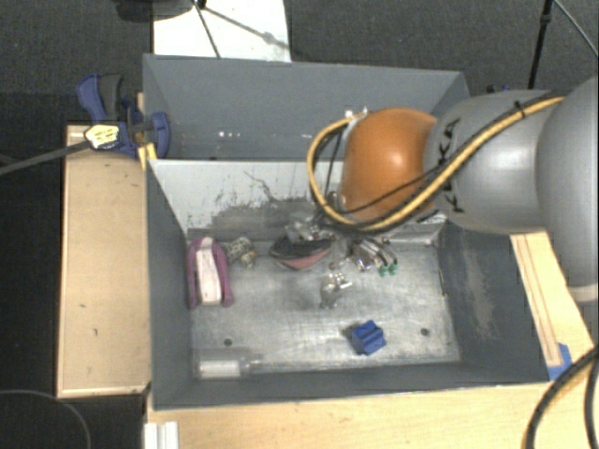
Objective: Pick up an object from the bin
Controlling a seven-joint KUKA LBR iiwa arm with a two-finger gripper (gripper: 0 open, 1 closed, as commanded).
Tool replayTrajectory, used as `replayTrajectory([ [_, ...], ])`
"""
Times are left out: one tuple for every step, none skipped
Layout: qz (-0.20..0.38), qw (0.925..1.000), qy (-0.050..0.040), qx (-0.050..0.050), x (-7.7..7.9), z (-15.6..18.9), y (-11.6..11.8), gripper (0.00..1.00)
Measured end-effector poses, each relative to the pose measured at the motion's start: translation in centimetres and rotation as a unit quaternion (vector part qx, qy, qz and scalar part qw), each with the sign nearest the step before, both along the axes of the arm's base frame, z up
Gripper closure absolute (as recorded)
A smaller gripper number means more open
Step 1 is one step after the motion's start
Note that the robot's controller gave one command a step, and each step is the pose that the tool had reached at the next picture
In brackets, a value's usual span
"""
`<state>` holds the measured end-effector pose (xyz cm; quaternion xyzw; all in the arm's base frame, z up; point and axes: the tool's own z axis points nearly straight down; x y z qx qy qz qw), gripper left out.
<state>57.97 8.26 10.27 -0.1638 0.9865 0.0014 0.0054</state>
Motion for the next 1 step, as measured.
replayTrajectory([
  [-0.110,0.9939,0.0040,0.001,1.13,-2.92,0.43,0.00],
])
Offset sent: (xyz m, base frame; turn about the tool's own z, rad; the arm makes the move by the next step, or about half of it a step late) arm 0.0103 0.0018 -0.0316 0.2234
